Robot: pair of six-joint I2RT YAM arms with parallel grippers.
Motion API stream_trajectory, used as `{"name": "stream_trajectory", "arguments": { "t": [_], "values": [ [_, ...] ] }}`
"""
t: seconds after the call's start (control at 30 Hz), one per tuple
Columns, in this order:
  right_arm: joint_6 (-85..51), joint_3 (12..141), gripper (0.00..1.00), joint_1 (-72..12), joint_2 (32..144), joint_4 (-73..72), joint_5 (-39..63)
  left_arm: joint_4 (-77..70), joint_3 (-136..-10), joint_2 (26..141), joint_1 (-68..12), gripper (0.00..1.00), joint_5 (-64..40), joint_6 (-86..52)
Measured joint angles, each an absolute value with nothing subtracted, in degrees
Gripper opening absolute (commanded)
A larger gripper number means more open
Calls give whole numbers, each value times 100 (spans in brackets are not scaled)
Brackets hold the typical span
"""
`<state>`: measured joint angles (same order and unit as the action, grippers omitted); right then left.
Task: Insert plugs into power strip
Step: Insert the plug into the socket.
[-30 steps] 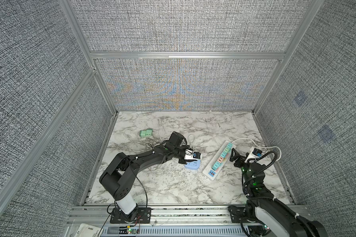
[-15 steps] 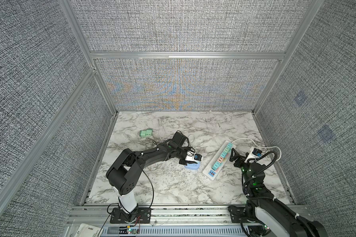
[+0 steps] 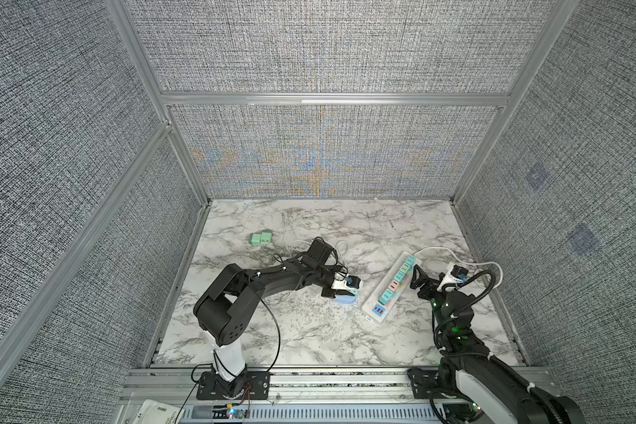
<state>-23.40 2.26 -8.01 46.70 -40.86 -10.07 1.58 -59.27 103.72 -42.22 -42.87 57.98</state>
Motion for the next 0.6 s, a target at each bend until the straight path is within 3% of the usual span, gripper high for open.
{"name": "stream_trajectory", "arguments": {
  "t": [0.6],
  "values": [
    [-2338,226,100,-797,4626,-4047,-1004,467,-6064,10420,-4191,0,-4154,5638]
  ]
}}
